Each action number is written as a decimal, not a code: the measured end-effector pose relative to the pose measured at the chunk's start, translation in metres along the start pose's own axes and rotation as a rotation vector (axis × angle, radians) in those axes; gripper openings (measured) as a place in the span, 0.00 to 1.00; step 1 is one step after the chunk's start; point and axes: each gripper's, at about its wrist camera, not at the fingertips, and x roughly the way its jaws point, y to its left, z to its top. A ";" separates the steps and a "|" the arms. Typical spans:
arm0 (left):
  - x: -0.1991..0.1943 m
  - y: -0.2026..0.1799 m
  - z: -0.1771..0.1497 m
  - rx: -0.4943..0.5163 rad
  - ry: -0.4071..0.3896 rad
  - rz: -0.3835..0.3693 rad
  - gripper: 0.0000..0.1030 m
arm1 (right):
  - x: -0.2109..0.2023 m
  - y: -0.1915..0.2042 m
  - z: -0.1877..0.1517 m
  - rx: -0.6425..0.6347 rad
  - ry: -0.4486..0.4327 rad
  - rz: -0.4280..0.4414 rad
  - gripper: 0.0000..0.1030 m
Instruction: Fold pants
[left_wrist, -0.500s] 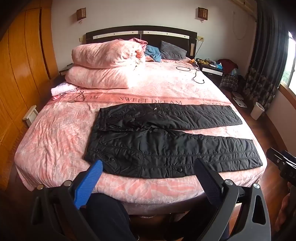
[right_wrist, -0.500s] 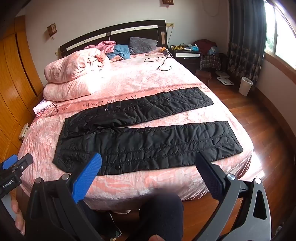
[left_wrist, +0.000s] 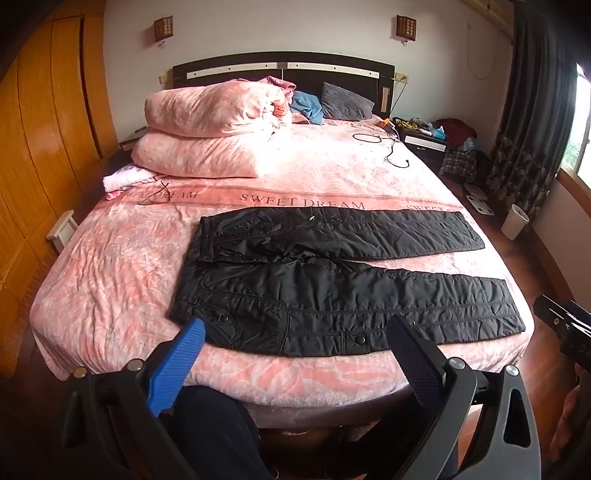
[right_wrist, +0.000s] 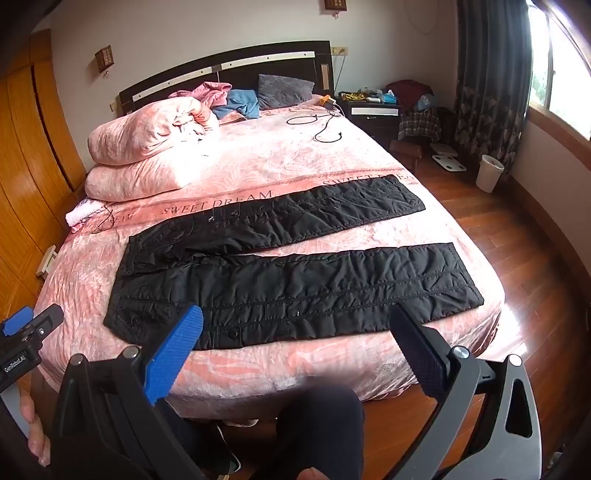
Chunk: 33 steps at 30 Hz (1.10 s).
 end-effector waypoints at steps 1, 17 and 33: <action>0.000 0.000 0.000 0.000 0.001 -0.001 0.96 | 0.000 0.000 0.000 0.001 0.000 0.001 0.98; -0.005 -0.003 0.003 -0.004 -0.009 0.006 0.96 | -0.002 0.001 0.000 0.000 -0.005 0.003 0.98; -0.006 -0.001 0.003 -0.008 -0.010 0.008 0.96 | -0.004 0.000 -0.001 -0.001 -0.006 0.001 0.98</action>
